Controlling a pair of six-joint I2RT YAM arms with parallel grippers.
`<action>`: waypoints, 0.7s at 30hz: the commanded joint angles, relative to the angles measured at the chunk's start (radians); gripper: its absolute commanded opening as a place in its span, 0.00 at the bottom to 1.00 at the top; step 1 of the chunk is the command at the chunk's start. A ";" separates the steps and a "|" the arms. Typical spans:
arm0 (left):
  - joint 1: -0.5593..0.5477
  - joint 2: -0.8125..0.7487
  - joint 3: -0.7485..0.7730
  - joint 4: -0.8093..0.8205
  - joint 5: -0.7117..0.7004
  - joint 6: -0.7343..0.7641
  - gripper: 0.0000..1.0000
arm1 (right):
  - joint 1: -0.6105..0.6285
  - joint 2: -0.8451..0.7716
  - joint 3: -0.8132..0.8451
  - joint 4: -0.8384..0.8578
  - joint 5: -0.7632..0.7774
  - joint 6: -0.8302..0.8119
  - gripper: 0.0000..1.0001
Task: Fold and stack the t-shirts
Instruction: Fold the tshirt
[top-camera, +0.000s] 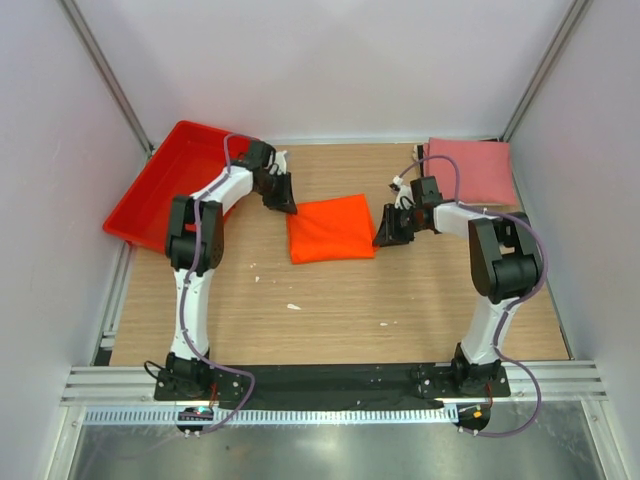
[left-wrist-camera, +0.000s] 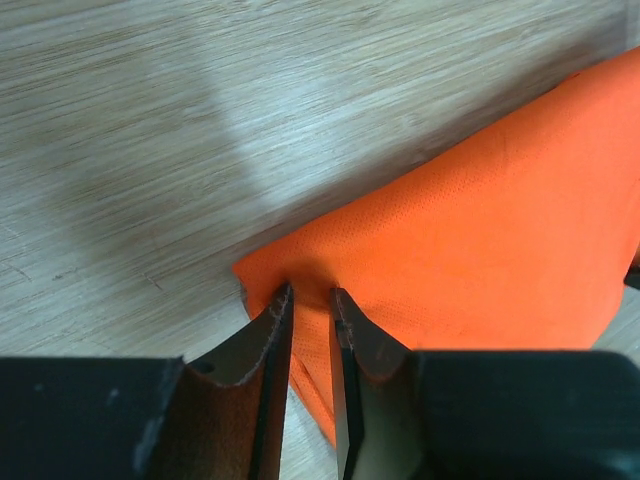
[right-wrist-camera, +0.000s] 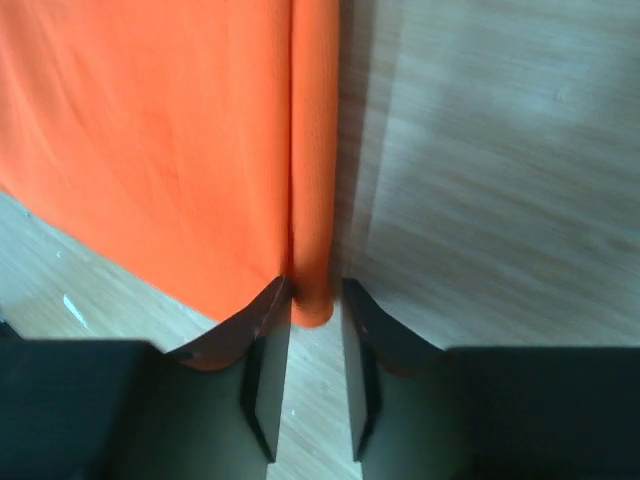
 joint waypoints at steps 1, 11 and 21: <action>0.003 0.049 0.011 -0.026 -0.037 -0.010 0.23 | 0.004 -0.028 -0.088 0.074 0.025 0.037 0.24; 0.004 -0.089 0.092 -0.149 -0.049 0.042 0.34 | 0.004 -0.082 -0.154 0.134 -0.001 0.077 0.24; -0.011 -0.420 -0.241 -0.152 -0.045 0.041 0.41 | 0.028 -0.169 -0.108 0.073 0.022 0.103 0.58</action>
